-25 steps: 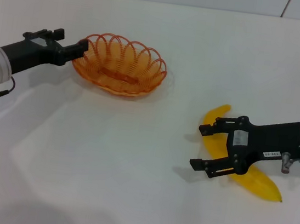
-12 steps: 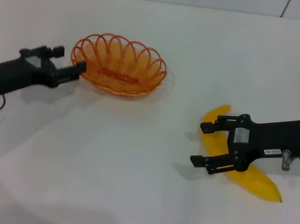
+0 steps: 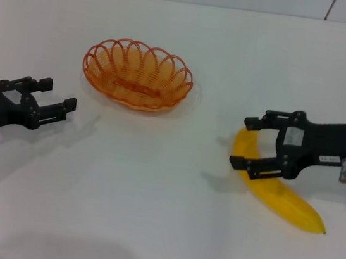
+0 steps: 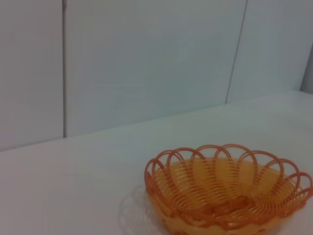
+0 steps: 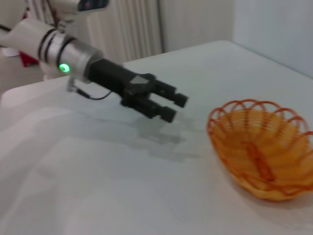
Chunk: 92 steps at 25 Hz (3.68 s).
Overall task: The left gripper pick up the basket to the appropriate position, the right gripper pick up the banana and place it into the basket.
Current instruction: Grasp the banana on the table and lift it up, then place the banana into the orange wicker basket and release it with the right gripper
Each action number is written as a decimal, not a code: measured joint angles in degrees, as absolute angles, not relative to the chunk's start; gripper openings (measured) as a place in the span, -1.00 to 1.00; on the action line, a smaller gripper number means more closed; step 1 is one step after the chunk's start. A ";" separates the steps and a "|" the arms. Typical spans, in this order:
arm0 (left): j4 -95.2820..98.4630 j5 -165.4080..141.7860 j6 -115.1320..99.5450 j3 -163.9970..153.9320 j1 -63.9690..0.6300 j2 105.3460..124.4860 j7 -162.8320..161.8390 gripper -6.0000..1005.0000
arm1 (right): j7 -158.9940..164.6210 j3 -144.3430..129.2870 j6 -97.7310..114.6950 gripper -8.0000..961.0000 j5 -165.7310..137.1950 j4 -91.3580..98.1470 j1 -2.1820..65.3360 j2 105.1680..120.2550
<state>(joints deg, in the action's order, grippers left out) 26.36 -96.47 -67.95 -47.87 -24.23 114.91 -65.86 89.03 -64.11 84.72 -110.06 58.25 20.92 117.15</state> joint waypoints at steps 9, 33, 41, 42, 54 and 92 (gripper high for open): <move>26.43 -97.73 -67.65 -47.90 -24.18 114.87 -65.84 0.52 | 106.90 -74.17 79.29 0.86 -116.86 79.12 13.20 117.25; 26.46 -99.14 -67.41 -47.90 -25.07 115.21 -65.83 0.52 | 129.34 -88.21 79.65 0.86 -138.79 83.04 17.75 116.97; 26.46 -99.23 -67.35 -47.90 -25.34 115.36 -65.83 0.52 | 129.39 -88.50 79.59 0.86 -138.87 80.60 19.09 116.98; 26.46 -99.23 -67.35 -47.90 -25.35 115.36 -65.83 0.52 | 129.39 -88.50 79.57 0.86 -138.88 80.53 19.14 116.98; 26.45 -99.75 -67.32 -47.90 -25.56 115.50 -65.79 0.52 | 129.47 -89.35 78.91 0.86 -138.93 78.04 20.82 116.98; 26.42 -99.85 -67.36 -47.90 -25.69 115.53 -65.83 0.52 | 124.57 -88.32 77.49 0.02 -131.84 84.85 21.12 116.94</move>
